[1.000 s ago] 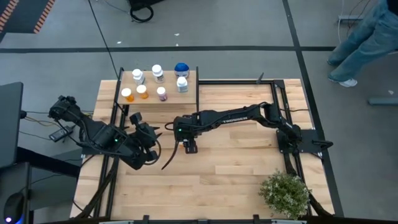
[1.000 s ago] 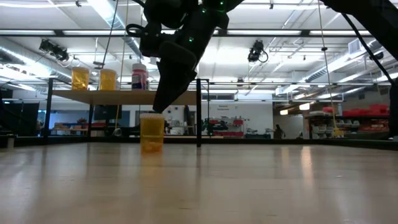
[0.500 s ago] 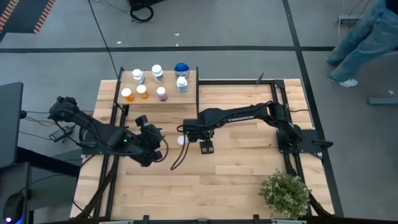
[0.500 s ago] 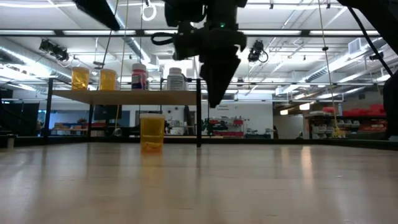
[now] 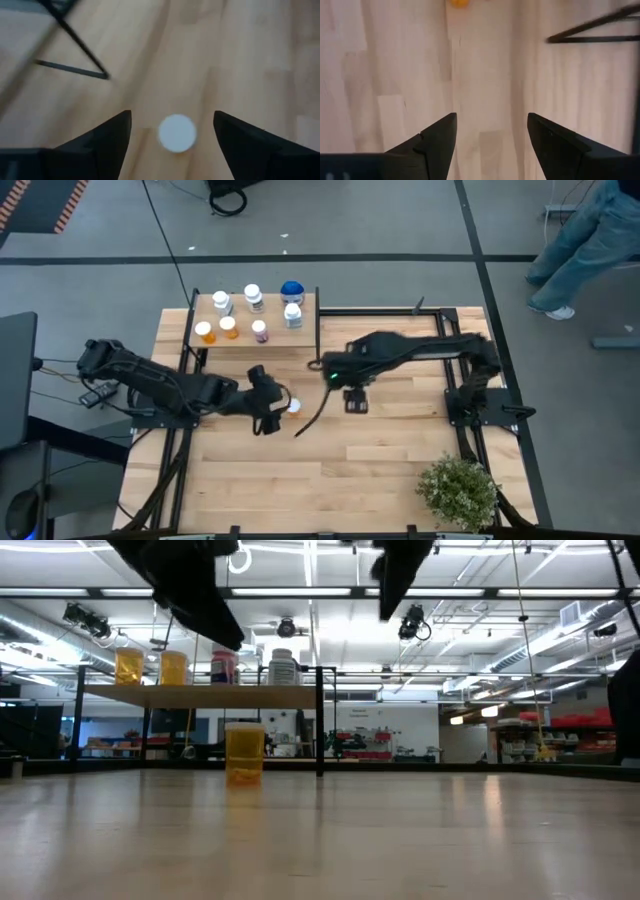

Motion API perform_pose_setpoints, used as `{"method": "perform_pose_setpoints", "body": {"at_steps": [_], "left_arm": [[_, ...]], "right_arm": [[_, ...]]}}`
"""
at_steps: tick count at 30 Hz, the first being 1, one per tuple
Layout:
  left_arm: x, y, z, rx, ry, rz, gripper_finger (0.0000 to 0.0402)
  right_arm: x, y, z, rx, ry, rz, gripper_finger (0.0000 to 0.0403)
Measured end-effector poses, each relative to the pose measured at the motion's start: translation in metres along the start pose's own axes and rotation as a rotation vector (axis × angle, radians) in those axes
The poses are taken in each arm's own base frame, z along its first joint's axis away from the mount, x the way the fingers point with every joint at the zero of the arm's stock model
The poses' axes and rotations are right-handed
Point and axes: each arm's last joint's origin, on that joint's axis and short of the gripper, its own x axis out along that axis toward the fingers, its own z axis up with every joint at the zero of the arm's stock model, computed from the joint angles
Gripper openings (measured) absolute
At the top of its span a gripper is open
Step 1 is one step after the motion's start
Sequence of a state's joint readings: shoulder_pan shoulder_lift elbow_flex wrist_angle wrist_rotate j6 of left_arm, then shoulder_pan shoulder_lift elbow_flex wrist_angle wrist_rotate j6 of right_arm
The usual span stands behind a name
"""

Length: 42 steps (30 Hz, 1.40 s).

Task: Pick and place medicine bottles onto shelf by color
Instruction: Put the orange pill bottle on the shelf

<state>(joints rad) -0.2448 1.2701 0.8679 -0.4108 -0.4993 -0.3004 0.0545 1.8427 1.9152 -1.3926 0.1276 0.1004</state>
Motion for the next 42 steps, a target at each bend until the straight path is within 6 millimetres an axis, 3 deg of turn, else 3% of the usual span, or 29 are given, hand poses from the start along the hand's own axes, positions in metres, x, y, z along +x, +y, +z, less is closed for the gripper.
{"method": "perform_pose_setpoints", "body": {"at_steps": [6, 9, 12, 16, 20, 26, 31, 35, 42], "left_arm": [[0.018, 0.023, 0.003, -0.123, 0.055, -0.224, 0.0291], [0.024, 0.037, 0.003, -0.185, 0.092, -0.204, 0.0291], [0.029, 0.047, 0.002, -0.227, 0.124, -0.201, 0.0291], [0.042, 0.046, -0.003, -0.235, 0.184, -0.221, 0.0291], [0.062, 0.036, -0.005, -0.205, 0.272, -0.215, 0.0291], [0.083, 0.025, 0.004, -0.119, 0.457, -0.161, 0.0291], [0.096, 0.02, 0.017, -0.081, 0.511, -0.143, 0.0291], [0.104, 0.014, 0.022, -0.075, 0.515, -0.147, 0.0291], [0.112, 0.008, 0.015, -0.038, 0.563, -0.146, 0.0291]], "right_arm": [[-0.068, 0.004, -0.039, 0.082, -0.194, -0.052, 0.0251], [-0.087, 0.01, -0.062, 0.106, -0.261, -0.121, 0.0251], [-0.093, 0.017, -0.083, 0.116, -0.3, -0.174, 0.0251], [-0.084, 0.021, -0.104, 0.134, -0.308, -0.201, 0.0251], [-0.062, 0.023, -0.117, 0.138, -0.278, -0.212, 0.0251], [-0.028, 0.024, -0.133, 0.126, -0.187, -0.283, 0.0251], [-0.007, 0.027, -0.141, 0.128, -0.131, -0.303, 0.0251], [-0.002, 0.033, -0.146, 0.12, -0.118, -0.303, 0.0251], [-0.005, 0.045, -0.149, 0.083, -0.152, -0.308, 0.0251]]}}
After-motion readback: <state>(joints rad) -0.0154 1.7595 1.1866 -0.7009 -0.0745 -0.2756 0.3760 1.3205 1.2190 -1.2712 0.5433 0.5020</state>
